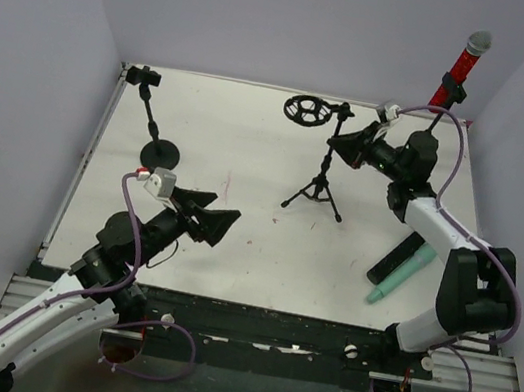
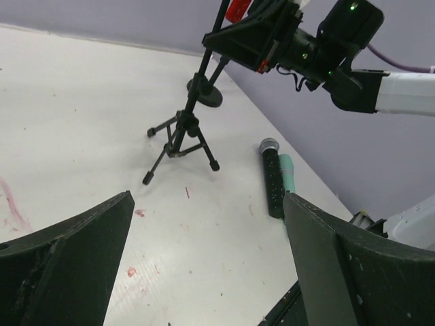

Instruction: Attach the microphones to the stand

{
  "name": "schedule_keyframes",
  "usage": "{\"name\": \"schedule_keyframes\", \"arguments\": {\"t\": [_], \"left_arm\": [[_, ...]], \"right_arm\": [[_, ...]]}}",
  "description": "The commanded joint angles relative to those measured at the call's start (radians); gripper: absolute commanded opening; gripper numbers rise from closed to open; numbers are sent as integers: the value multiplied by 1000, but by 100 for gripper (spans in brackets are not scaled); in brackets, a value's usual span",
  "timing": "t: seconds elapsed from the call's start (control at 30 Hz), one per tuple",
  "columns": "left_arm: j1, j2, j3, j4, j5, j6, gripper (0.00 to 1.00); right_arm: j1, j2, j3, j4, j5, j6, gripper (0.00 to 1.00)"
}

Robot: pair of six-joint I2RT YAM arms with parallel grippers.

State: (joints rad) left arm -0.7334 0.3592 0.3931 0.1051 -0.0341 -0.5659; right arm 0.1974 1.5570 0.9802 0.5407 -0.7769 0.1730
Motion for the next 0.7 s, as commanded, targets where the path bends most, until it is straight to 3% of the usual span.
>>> {"name": "schedule_keyframes", "arguments": {"t": [0.0, 0.2, 0.67], "left_arm": [[0, -3, -16, -71, -35, -2, 98], [0, 35, 3, -68, -35, -6, 98], [0, 81, -5, -12, -13, -26, 98]], "right_arm": [[10, 28, -3, 229, -36, -73, 13], [10, 20, -159, 455, -71, -99, 16], [8, -60, -298, 378, -76, -144, 31]]}}
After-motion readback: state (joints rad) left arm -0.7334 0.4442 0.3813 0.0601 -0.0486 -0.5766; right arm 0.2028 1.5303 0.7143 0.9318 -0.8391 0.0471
